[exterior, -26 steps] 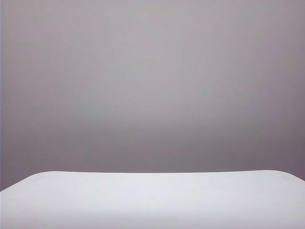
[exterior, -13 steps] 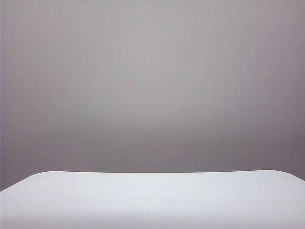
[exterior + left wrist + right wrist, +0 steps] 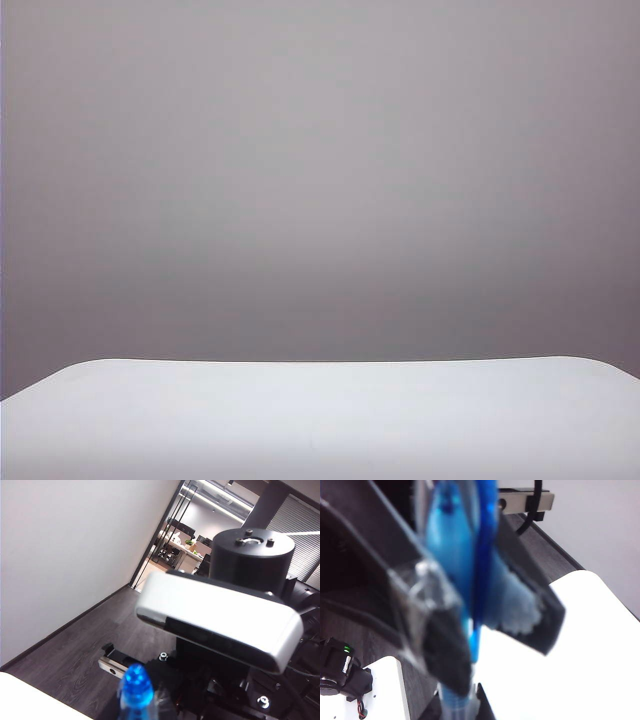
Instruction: Pick up the pen and remove the cap.
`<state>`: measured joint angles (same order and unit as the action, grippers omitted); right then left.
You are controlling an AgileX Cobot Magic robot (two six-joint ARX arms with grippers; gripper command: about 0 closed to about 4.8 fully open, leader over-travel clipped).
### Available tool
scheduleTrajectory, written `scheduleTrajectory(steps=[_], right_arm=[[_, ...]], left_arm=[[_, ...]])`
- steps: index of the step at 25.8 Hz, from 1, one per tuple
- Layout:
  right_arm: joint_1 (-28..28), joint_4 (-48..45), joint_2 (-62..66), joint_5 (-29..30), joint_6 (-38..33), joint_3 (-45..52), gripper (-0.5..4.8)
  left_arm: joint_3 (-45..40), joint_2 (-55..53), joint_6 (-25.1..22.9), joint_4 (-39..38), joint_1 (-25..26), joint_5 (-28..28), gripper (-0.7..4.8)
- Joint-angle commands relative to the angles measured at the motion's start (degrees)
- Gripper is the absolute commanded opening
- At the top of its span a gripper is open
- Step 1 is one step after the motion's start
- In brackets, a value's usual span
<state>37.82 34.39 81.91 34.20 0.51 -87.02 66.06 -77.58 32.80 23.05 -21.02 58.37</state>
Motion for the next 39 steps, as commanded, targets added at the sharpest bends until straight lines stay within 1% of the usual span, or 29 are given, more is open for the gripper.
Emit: scheduleTrajectory(steps=[1, 7, 8, 9, 11, 13, 17, 19, 20, 21, 22, 23, 24, 25, 26, 27, 28, 29, 30, 31, 33, 34, 35, 36, 37, 38, 39], right_arm=[[0.3, 0.7, -0.3, 0.9, 1.3, -0.2, -0.06], [0.2, 1.6, -0.3, 0.4, 1.3, 0.8, -0.06], [0.2, 1.3, -0.3, 0.1, 1.4, 1.6, -0.06], [0.2, 1.3, -0.3, -0.3, 1.4, 1.8, -0.06], [0.1, 1.4, -0.3, -2.7, 1.5, 2.3, -0.06], [0.0, 1.4, -0.2, -2.8, 1.6, 2.3, -0.06], [0.0, 1.4, 0.1, -3.3, 1.5, 2.3, -0.06], [0.0, 3.1, 0.6, -5.4, 1.9, 2.4, -0.06], [-0.1, 5.0, 1.2, -7.2, 3.0, 2.6, -0.06], [-0.1, 6.1, 1.4, -8.8, 3.2, 2.7, -0.06], [-0.2, 8.5, 2.0, -13.4, 3.6, 2.7, -0.06], [-0.5, 9.5, 2.2, -15.1, 3.8, 2.7, -0.06], [-1.3, 11.5, 2.5, -18.2, 3.8, 2.7, -0.06], [-1.8, 12.5, 2.6, -19.1, 3.8, 2.7, -0.06], [-3.1, 14.3, 3.3, -20.2, 3.8, 2.8, -0.06], [-4.5, 16.1, 4.0, -21.0, 3.8, 2.8, -0.06], [-5.6, 16.9, 4.8, -21.5, 3.8, 2.9, -0.06], [-6.8, 17.4, 5.5, -21.4, 3.8, 3.2, -0.06], [-8.5, 17.0, 6.8, -21.2, 3.9, 4.3, -0.06], [-10.0, 15.5, 8.0, -21.2, 3.9, 6.0, -0.06], [-11.6, 13.5, 9.3, -21.3, 3.9, 8.7, -0.06], [-12.7, 11.8, 10.8, -21.2, 3.8, 11.7, -0.06], [-13.0, 11.1, 11.4, -21.3, 3.8, 13.2, -0.06], [-13.7, 9.6, 13.3, -21.7, 3.8, 16.6, -0.06], [-13.7, 8.9, 14.1, -21.7, 3.8, 17.8, -0.06], [-13.7, 7.6, 15.8, -21.9, 3.8, 20.2, -0.06], [-13.7, 7.2, 16.7, -21.9, 3.8, 21.2, -0.06]], left_arm=[[0.1, 0.1, -1.5, 0.3, 0.4, -3.4, 0.21], [0.1, 0.1, -1.6, 6.7, 0.4, -5.7, 0.21], [0.1, 0.1, -3.4, 7.6, 0.3, -6.2, 0.21], [0.1, 0.1, -4.3, 7.6, 0.3, -6.7, 0.21], [0.1, 0.1, -7.6, 7.5, 0.2, -7.1, 0.21], [0.1, 0.1, -9.5, 7.5, 0.2, -7.1, 0.21], [0.1, 0.1, -10.4, 7.5, 0.2, -8.0, 0.21], [0.1, 0.1, -11.6, 8.6, 0.3, -8.7, 0.21], [0.2, 0.2, -11.3, 10.4, 1.2, -10.2, 0.21], [0.2, 0.3, -11.4, 10.7, 1.9, -10.4, 0.21], [0.2, 0.6, -11.4, 8.6, 3.7, -11.2, 0.2], [0.2, 0.6, -11.5, 6.6, 4.5, -11.5, 0.2], [0.2, 0.6, -13.1, -1.2, 6.4, -12.9, 0.2], [0.2, 0.6, -15.3, -6.1, 7.1, -14.3, 0.21], [0.2, 0.6, -22.9, -18.5, 8.2, -18.9, 0.21], [0.2, 0.5, -28.5, -27.1, 8.2, -24.2, 0.21], [0.2, 0.3, -32.6, -33.7, 8.1, -29.1, 0.21], [0.2, -0.3, -35.3, -39.1, 8.1, -32.5, 0.21], [0.1, -2.1, -37.3, -46.5, 8.0, -34.2, 0.21], [0.1, -4.1, -36.9, -50.3, 8.0, -33.5, 0.21], [0.1, -7.2, -36.4, -53.9, 8.0, -33.3, 0.21], [0.1, -10.8, -35.5, -57.5, 7.9, -32.9, 0.21], [0.1, -12.4, -35.5, -58.9, 7.7, -32.7, 0.21], [0.1, -15.9, -35.6, -61.3, 6.7, -32.9, 0.21], [0.1, -17.5, -35.8, -62.0, 6.2, -33.2, 0.21], [0.1, -21.1, -35.8, -63.3, 4.5, -35.4, 0.23], [0.1, -22.4, -35.8, -63.6, 3.8, -36.3, 0.25]])
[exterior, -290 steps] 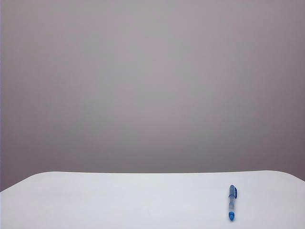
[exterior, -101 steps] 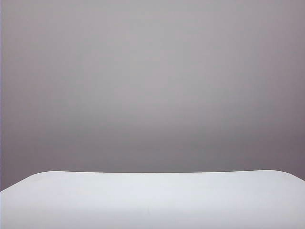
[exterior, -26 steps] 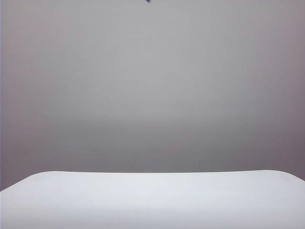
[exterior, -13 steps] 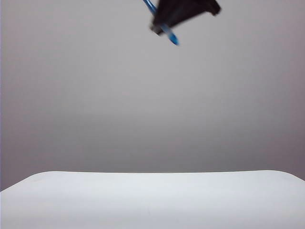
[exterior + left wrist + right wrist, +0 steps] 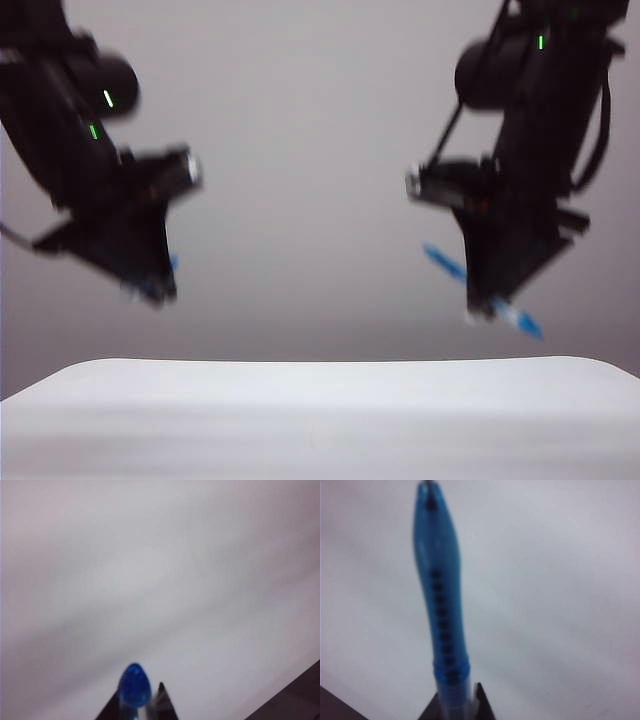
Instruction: Pick up the pen and remove the cap.
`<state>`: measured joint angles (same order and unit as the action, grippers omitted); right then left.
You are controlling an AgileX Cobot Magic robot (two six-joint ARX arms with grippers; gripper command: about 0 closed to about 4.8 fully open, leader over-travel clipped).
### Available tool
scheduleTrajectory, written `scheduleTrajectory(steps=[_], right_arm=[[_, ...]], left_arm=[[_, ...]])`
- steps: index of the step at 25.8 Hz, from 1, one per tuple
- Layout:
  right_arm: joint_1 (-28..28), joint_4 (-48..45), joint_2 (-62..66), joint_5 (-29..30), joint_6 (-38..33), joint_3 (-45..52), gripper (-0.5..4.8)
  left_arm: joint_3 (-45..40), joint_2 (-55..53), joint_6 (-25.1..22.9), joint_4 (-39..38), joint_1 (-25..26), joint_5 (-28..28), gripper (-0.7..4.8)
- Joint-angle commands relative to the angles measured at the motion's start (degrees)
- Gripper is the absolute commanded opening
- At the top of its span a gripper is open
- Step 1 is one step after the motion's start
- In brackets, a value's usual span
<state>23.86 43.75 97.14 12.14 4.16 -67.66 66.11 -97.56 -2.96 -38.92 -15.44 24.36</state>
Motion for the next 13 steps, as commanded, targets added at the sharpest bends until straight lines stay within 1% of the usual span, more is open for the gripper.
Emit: scheduleTrajectory(steps=[1, 3, 7, 8, 9, 11, 13], right_arm=[[0.2, -2.5, 3.2, -0.1, 0.2, 3.0, -0.06], [0.2, -2.9, 4.7, -0.9, 0.2, 3.5, -0.06], [0.2, -3.5, 7.5, -2.8, 0.2, 4.0, -0.06], [0.2, -3.9, 8.0, -3.7, 0.2, 4.0, -0.06], [0.2, -4.9, 9.0, -6.4, 0.2, 4.0, -0.05], [0.1, -5.4, 9.9, -8.5, 0.2, 4.0, -0.05], [-0.2, -5.5, 10.0, -8.8, 0.2, 4.1, -0.05]], left_arm=[[0.0, -5.0, -0.2, -1.7, -3.8, -5.0, 0.26], [0.0, -7.3, -0.3, -0.8, -5.8, -9.0, 0.25], [0.1, -10.1, -2.0, 1.4, -9.2, -15.7, 0.25], [0.1, -10.6, -2.5, 2.2, -9.8, -16.9, 0.25], [0.1, -11.5, -2.8, 4.0, -10.6, -20.0, 0.25], [0.1, -12.2, -2.8, 5.3, -10.6, -22.1, 0.26], [0.1, -12.3, -2.8, 5.4, -10.5, -22.3, 0.26]])
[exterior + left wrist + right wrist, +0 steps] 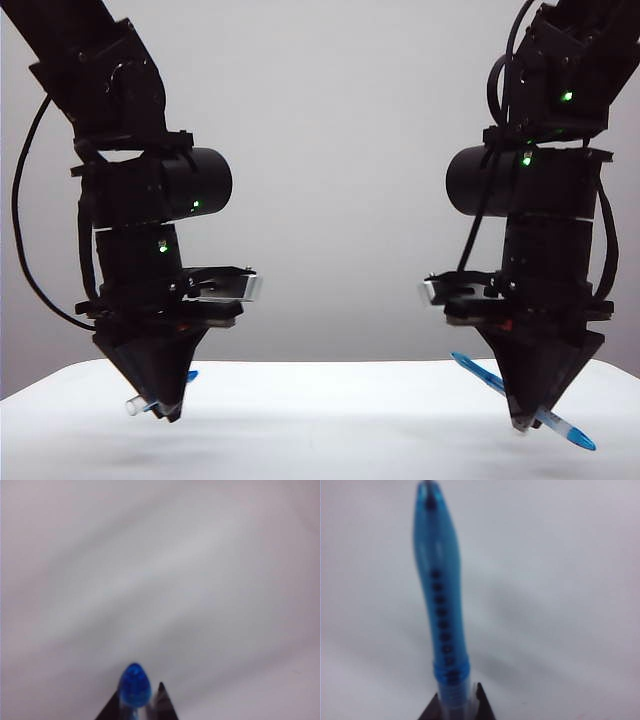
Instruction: Pick up the pen and remove the cap.
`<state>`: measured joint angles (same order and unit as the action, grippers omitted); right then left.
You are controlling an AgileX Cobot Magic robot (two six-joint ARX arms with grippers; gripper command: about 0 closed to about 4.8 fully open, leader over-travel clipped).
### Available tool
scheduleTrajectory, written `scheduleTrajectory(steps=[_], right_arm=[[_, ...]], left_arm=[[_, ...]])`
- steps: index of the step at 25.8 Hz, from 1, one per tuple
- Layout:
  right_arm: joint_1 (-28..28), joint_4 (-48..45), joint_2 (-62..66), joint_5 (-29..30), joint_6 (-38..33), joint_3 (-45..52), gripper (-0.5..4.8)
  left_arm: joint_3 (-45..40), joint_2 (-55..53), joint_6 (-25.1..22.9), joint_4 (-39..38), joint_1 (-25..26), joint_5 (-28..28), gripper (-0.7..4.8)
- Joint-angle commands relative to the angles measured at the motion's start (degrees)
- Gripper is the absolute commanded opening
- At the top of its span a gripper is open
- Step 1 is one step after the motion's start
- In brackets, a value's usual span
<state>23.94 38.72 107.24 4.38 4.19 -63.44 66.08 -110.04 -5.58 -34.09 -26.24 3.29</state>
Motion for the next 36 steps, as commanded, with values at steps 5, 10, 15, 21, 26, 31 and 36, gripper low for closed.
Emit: scheduleTrajectory(steps=[5, 10, 15, 21, 26, 31, 36], right_arm=[[-0.3, -3.2, 0.1, -1.8, 0.1, 0.0, -0.03], [-0.4, -4.4, 0.1, -3.4, 0.1, 0.1, 0.56], [-0.4, -4.6, 0.1, -3.4, 0.1, 0.1, 0.96], [-0.4, -4.7, 0.1, -3.4, 0.2, 0.1, 2.2], [-0.4, -4.5, 0.0, -3.4, 0.1, 0.1, 2.57], [-0.2, -3.8, -8.7, 3.7, -6.1, 1.1, 2.51], [-0.2, -6.3, -23.0, 1.4, -7.9, 3.0, 1.71]], left_arm=[[0.1, -1.1, -0.6, 0.5, 0.4, -3.0, 0.94], [0.1, -1.8, -1.3, 0.1, 0.4, -3.1, 1.26], [0.1, -1.8, -1.4, -0.7, 0.4, -3.1, 2.22], [0.1, -1.8, -1.5, -1.6, 0.4, -0.9, 2.25], [0.2, -1.3, -1.5, -3.1, 0.4, -0.5, 3.23], [0.2, 6.8, -1.1, -7.8, 0.4, -3.0, 3.23], [0.1, 17.4, 2.3, -12.9, 0.4, -5.6, 3.22]])
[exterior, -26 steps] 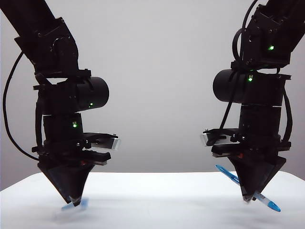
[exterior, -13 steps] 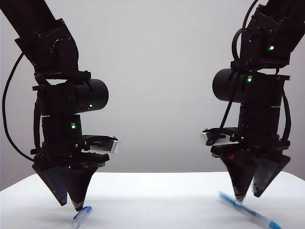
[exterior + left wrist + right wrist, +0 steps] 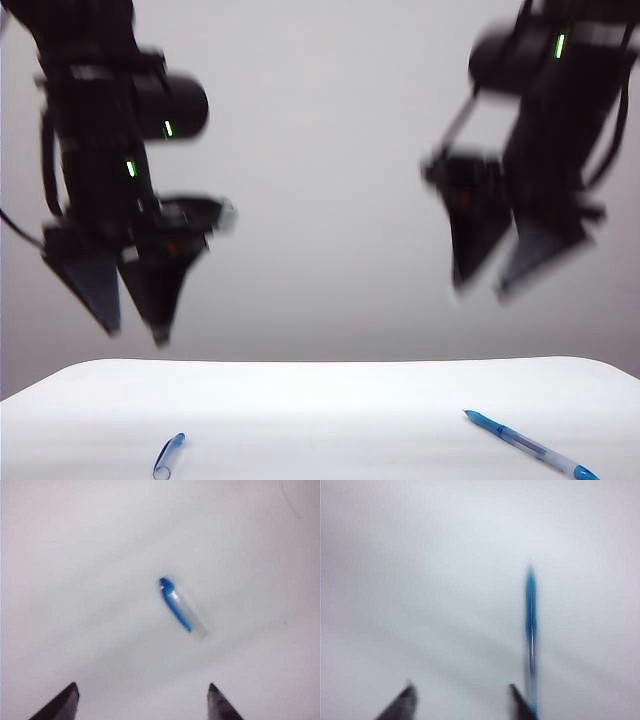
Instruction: Pick up the pen and remove the cap.
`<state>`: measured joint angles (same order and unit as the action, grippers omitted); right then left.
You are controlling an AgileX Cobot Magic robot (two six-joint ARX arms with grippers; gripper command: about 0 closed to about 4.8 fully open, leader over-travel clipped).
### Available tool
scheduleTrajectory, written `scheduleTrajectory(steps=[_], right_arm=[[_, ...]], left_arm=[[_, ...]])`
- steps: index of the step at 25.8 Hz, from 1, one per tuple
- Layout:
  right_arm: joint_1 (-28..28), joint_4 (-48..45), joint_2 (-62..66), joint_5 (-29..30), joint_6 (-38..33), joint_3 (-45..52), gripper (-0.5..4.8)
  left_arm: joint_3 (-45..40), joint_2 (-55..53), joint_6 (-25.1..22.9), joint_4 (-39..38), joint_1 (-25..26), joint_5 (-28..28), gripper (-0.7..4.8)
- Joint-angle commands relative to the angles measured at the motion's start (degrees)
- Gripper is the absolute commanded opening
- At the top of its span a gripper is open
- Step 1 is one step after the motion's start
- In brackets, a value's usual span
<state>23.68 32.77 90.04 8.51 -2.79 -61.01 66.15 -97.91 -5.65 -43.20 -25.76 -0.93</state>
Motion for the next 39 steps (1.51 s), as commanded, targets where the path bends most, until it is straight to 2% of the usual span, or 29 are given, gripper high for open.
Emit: scheduleTrajectory(steps=[1, 3, 7, 10, 13, 14, 15, 17, 20, 24, 27, 33, 35, 36, 39], right_arm=[[0.0, 0.1, -8.3, -4.2, -1.2, 0.7, 1.68], [0.0, 1.1, -14.0, -6.9, -2.1, 1.3, 1.68], [0.0, -0.1, -23.8, -7.9, -4.5, 3.9, 1.68], [0.0, -5.0, -32.4, -12.7, -5.1, 7.9, 1.68], [-0.5, -13.7, -44.0, -14.6, -4.7, 13.8, 1.68], [-1.3, -15.7, -48.1, -14.4, -4.2, 15.6, 1.66], [-1.9, -16.5, -50.4, -14.3, -4.2, 16.5, 1.66], [-5.1, -18.5, -59.3, -8.9, -1.9, 20.2, 1.45], [-8.9, -18.6, -65.3, -5.5, -1.4, 22.4, 0.81], [-13.9, -20.4, -72.7, 0.3, -1.8, 26.3, 0.79], [-16.4, -20.4, -78.2, 0.5, -2.0, 28.9, 0.51], [-17.6, -21.0, -88.7, 0.5, -8.4, 34.7, 0.37], [-17.6, -21.0, -90.0, 0.3, -9.6, 36.7, 0.05], [-17.9, -18.7, -89.9, 0.3, -10.6, 37.0, -0.01], [-17.8, -18.4, -90.0, 0.4, -10.8, 38.5, -0.01]], left_arm=[[0.0, 7.5, 3.1, -4.7, 0.0, -1.9, 3.22], [0.0, 13.2, 3.4, -6.6, 0.0, -3.1, 3.23], [-1.5, 24.5, 4.6, -7.0, 0.0, -4.4, 3.22], [-3.1, 33.6, 4.6, -5.7, 0.2, -5.3, 3.22], [-7.1, 46.3, 2.4, -0.5, 0.2, -11.6, 3.18], [-9.3, 50.8, 1.7, 1.8, 0.3, -12.2, 3.16], [-10.6, 53.4, 0.9, 2.8, 0.7, -11.8, 3.02], [-17.4, 64.4, -2.2, 7.0, 3.0, -10.3, 2.14], [-23.5, 72.3, -1.6, 10.5, 5.7, -7.7, 1.79], [-31.1, 82.0, 3.0, 14.3, 8.0, -2.4, 1.78], [-36.3, 87.9, 8.6, 17.6, 7.9, 1.3, 1.77], [-45.2, 95.0, 12.9, 23.8, 7.9, 1.3, 1.73], [-49.2, 97.1, 14.7, 27.8, 7.9, 2.6, 1.69], [-53.5, 97.9, 16.2, 33.0, 7.9, 4.2, 1.26], [-58.8, 97.8, 18.2, 36.9, 8.0, 4.6, 1.11]])
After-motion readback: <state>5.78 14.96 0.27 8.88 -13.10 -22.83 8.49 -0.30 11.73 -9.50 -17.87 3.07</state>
